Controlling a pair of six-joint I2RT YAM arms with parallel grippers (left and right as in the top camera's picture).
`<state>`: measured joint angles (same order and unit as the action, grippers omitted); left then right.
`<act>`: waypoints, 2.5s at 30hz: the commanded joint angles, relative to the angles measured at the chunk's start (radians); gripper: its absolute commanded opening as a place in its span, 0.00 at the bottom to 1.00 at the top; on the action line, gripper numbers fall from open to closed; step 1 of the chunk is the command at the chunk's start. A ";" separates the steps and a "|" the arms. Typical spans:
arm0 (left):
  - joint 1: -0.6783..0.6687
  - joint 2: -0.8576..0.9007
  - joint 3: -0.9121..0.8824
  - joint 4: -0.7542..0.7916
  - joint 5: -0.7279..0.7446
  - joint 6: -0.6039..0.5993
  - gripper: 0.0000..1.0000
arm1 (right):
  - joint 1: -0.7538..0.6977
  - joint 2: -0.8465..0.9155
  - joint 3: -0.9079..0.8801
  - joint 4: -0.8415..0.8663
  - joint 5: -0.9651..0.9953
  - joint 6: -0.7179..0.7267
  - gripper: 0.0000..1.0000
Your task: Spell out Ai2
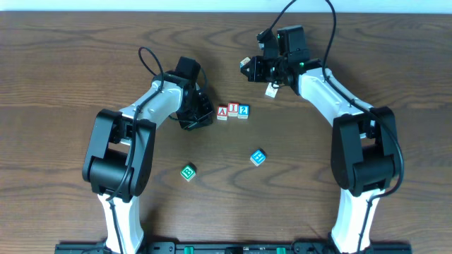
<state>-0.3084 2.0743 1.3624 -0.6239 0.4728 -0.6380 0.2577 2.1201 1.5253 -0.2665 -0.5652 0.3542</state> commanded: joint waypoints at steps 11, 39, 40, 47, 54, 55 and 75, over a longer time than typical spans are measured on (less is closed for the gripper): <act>-0.074 0.003 -0.008 -0.004 -0.088 0.127 0.06 | -0.005 0.006 0.021 -0.022 0.008 -0.011 0.02; -0.152 0.003 -0.008 0.080 -0.229 0.080 0.06 | -0.038 0.006 0.021 -0.066 0.008 -0.011 0.02; -0.152 0.003 -0.008 0.082 -0.229 0.076 0.06 | -0.037 0.006 0.021 -0.068 0.008 -0.011 0.01; -0.152 0.003 -0.008 0.087 -0.212 0.072 0.06 | -0.037 0.007 0.021 -0.079 0.008 -0.011 0.02; -0.153 0.003 -0.008 0.092 -0.206 0.061 0.06 | -0.035 0.006 0.021 -0.088 0.008 -0.015 0.01; -0.153 0.003 -0.008 0.094 -0.201 0.061 0.06 | -0.035 0.006 0.021 -0.089 0.008 -0.015 0.02; -0.170 0.003 -0.008 0.134 -0.184 0.062 0.06 | -0.035 0.006 0.021 -0.105 0.008 -0.019 0.02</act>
<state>-0.4736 2.0636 1.3624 -0.4984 0.2852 -0.5724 0.2211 2.1204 1.5257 -0.3656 -0.5564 0.3534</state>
